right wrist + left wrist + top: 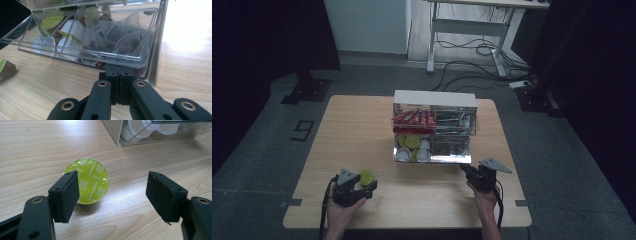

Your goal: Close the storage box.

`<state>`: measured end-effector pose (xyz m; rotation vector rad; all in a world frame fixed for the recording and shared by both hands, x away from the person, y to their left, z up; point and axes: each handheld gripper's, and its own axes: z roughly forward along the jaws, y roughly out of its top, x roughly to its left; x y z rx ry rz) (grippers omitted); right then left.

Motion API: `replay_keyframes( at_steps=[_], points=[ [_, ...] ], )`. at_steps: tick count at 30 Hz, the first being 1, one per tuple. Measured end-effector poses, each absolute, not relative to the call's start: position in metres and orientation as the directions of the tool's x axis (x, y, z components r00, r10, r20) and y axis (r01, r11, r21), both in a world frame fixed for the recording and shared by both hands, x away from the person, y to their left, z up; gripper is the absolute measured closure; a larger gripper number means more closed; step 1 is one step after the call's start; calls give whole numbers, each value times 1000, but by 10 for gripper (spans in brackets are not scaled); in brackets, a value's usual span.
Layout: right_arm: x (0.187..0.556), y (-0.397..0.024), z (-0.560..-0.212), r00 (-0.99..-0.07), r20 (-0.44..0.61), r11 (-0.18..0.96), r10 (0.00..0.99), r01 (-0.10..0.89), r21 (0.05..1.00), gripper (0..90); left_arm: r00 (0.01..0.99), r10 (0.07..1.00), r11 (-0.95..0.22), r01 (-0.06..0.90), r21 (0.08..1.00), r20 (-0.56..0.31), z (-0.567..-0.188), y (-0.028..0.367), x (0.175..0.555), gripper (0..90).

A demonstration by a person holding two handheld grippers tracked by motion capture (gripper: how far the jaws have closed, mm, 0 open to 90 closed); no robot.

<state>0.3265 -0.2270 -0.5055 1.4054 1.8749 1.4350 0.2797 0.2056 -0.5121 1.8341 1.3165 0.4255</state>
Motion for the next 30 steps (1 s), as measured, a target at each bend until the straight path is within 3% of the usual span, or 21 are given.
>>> replay_keyframes(
  at_steps=[20, 30],
  points=[
    [326, -224, -517, -431, 259, 8, 864, 528, 849, 875, 393, 901, -116, 626, 771, -184, -512, 207, 280, 270],
    [321, -220, -512, -439, 248, 6, 863, 501, 866, 841, 392, 901, -109, 619, 777, -185, -510, 210, 279, 278]
  ],
)
